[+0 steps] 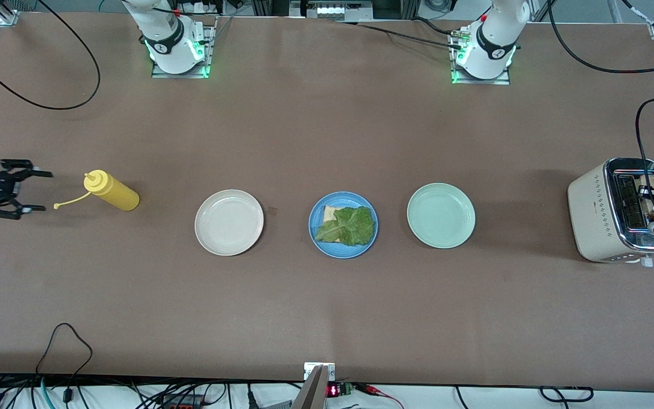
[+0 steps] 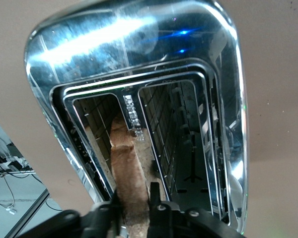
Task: Make sandwich in blue plate with both arms
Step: 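Grasp the second toaster bread slice with the left gripper while the right gripper withdraws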
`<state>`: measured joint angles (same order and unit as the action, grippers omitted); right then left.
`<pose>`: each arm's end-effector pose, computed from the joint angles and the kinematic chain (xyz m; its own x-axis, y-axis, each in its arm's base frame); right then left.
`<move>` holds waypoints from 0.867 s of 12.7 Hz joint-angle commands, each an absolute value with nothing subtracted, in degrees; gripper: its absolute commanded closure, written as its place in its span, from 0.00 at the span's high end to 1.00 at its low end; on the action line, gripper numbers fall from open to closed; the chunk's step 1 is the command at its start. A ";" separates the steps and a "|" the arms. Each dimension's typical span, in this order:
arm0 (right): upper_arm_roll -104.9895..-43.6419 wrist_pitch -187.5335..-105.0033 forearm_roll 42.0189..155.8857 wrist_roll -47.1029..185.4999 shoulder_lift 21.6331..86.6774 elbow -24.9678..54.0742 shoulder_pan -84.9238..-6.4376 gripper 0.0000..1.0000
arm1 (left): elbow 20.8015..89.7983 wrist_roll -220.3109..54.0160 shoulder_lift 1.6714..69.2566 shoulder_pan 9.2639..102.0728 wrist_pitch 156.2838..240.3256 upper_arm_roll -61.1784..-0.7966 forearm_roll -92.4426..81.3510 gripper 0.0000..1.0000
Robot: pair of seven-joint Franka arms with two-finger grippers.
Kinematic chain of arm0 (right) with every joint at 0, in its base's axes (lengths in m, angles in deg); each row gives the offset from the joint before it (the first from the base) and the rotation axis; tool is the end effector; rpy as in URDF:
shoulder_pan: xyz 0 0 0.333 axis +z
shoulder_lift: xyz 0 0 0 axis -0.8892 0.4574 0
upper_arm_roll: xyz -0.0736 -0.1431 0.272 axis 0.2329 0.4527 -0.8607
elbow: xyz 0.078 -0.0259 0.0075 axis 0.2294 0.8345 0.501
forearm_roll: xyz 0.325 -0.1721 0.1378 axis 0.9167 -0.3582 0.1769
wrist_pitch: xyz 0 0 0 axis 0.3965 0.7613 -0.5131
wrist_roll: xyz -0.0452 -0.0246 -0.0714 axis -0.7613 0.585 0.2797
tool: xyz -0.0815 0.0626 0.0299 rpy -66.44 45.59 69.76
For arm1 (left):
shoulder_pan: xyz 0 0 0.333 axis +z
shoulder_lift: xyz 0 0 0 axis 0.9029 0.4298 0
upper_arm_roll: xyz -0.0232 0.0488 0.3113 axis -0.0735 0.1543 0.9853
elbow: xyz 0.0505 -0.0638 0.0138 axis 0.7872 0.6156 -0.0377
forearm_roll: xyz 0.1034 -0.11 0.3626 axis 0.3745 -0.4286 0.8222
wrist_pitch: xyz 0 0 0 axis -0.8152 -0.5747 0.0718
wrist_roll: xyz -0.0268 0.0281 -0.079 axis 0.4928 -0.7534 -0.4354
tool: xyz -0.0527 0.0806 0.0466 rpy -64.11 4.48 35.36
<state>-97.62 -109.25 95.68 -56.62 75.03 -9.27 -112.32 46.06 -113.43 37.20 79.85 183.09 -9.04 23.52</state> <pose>0.5787 -0.3327 0.2961 -0.0295 0.4933 0.8693 0.9981 0.0617 -0.0012 0.6110 0.2366 0.3496 0.9055 -0.1505 -0.3968 -0.2405 -0.9524 -0.1876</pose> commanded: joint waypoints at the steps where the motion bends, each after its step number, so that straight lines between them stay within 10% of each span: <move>1: -97.69 -108.52 91.04 -44.47 64.39 -9.06 -109.64 1.00 | 43.92 -115.09 37.00 80.19 179.85 -9.85 23.66 0.01; 5: -97.52 -110.09 90.15 -23.40 52.60 -8.27 -101.39 1.00 | 36.74 -115.70 34.01 79.75 166.62 -11.33 23.57 0.01; 11: -95.77 -118.80 67.33 25.55 35.01 -2.83 -75.57 1.00 | 26.07 -114.21 33.84 73.62 146.37 -30.90 23.75 0.01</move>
